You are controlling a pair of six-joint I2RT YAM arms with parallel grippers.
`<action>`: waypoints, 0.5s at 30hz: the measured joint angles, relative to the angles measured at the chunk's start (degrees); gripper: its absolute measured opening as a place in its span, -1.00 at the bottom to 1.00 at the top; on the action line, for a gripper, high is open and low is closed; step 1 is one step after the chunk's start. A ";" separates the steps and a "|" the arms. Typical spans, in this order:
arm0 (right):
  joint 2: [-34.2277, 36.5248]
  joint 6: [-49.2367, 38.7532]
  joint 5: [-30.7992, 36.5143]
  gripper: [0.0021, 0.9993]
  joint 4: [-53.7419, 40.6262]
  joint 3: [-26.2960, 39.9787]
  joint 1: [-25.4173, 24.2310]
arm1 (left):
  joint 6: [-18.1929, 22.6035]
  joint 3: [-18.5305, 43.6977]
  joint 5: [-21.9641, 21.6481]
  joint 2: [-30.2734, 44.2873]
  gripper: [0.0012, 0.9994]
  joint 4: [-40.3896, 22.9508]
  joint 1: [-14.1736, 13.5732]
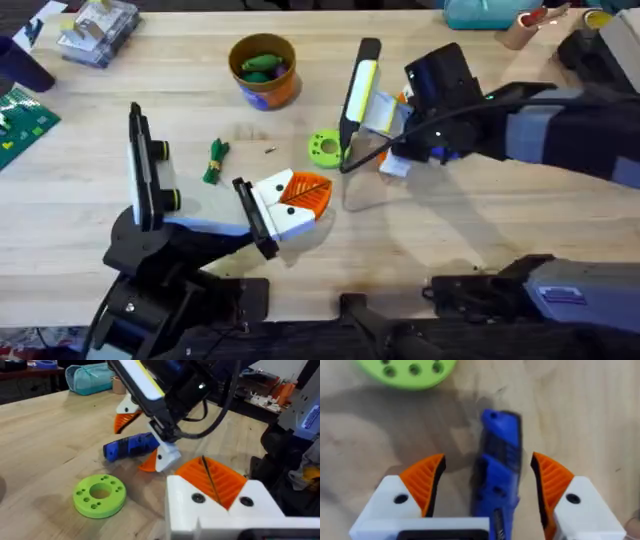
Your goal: Pick up the gripper from the table and insert it into the empty holder that is missing its gripper. Then pick up a screw, insert it into the mounting hole, and use the screwdriver to tighten it. Finally, clean up the table by picking up the vegetable and placing it into the bucket.
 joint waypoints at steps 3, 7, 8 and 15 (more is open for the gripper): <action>-3.29 5.83 -0.67 0.99 -7.51 0.53 0.22 | 0.00 0.00 0.00 0.00 -0.97 -0.01 0.00; -9.20 14.83 -0.99 0.99 -16.48 4.01 0.22 | 0.00 0.00 0.00 0.00 -0.97 -0.01 0.00; -11.01 17.53 -1.04 0.99 -18.46 5.30 0.22 | 0.00 0.00 0.00 0.00 -0.97 -0.01 0.00; -23.06 36.80 -1.76 0.99 -26.95 10.62 0.22 | 0.00 0.00 -0.01 0.00 -0.97 0.00 0.00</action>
